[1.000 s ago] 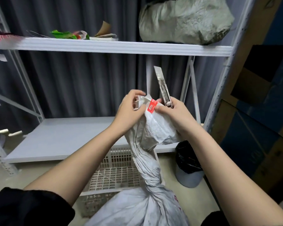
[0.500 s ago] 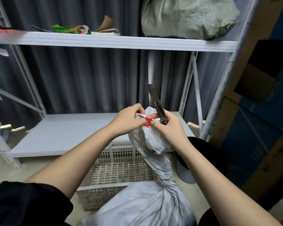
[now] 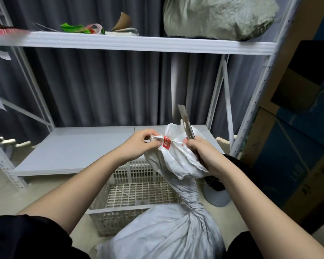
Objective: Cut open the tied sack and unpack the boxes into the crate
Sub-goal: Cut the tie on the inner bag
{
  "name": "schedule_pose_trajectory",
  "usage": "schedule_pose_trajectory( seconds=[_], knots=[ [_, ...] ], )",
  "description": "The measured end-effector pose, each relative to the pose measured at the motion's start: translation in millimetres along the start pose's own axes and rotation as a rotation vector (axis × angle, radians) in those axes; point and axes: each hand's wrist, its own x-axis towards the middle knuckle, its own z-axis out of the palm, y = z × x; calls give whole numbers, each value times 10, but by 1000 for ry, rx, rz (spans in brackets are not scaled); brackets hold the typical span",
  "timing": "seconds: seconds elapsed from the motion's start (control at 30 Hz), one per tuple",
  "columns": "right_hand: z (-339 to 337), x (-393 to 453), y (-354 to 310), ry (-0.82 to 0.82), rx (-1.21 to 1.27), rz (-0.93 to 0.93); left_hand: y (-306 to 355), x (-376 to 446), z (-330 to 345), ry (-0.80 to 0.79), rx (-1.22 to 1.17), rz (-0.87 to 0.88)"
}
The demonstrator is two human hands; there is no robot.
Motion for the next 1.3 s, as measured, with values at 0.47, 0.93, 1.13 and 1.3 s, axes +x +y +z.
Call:
schedule_pose_trajectory(
  seconds=[0.47, 0.93, 1.13, 1.3],
  knots=[
    [451, 114, 327, 56, 302, -55, -63, 54, 318, 171, -113, -14],
    [251, 140, 192, 450, -566, -393, -34, 61, 171, 2, -134, -109],
    [102, 195, 51, 244, -787, -397, -58, 42, 142, -166, -200, -191],
    [-21, 298, -150, 25, -865, -448, -23, 49, 108, -292, -282, -249]
  ],
)
